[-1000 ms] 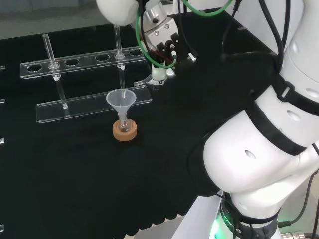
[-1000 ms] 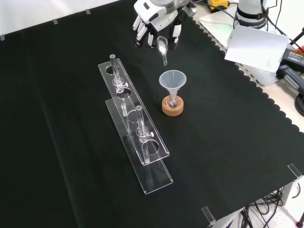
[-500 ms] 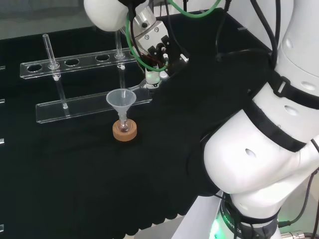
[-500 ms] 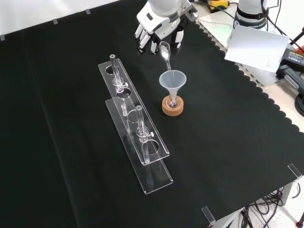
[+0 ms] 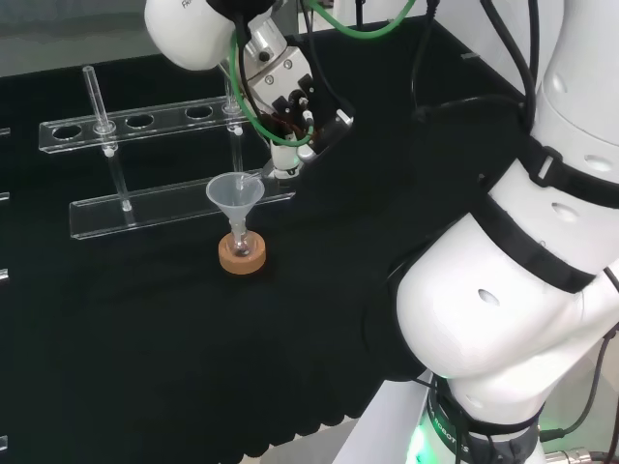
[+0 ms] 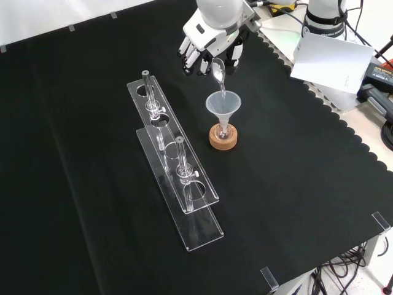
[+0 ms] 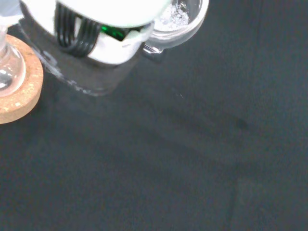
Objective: Pour all the NaCl from the weighing funnel into the round-bottom flask.
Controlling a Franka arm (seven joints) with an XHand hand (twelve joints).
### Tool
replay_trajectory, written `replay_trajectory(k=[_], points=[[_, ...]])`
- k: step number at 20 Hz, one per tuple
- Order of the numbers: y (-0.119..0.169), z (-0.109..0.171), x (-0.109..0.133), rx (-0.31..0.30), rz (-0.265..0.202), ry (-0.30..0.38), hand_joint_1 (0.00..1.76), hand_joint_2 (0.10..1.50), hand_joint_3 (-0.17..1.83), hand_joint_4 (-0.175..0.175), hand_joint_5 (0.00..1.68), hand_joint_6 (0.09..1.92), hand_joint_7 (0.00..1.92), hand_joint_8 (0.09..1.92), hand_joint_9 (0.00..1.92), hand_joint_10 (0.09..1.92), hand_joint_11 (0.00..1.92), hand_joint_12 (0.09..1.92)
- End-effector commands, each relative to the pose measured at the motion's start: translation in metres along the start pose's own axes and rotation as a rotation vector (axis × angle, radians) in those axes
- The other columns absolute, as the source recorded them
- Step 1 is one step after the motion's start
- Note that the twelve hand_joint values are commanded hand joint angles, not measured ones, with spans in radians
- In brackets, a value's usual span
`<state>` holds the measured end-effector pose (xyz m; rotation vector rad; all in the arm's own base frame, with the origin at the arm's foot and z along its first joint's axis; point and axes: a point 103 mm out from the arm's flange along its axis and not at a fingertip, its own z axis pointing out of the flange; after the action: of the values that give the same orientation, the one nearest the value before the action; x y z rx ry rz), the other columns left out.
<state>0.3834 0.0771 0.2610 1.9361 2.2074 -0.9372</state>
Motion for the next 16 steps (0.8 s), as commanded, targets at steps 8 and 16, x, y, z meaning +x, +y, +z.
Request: replay_trajectory(k=[8, 16], points=[[-0.002, -0.008, 0.006, 0.014, 0.007, -0.073, 1.12, 0.65, 0.65, 0.175, 1.29, 0.64, 0.58, 0.64, 0.92, 0.39, 0.72, 1.12], [-0.001, -0.015, 0.01, 0.006, 0.011, -0.138, 1.12, 0.65, 0.65, 0.175, 1.29, 0.65, 0.58, 0.64, 0.93, 0.39, 0.74, 1.12]])
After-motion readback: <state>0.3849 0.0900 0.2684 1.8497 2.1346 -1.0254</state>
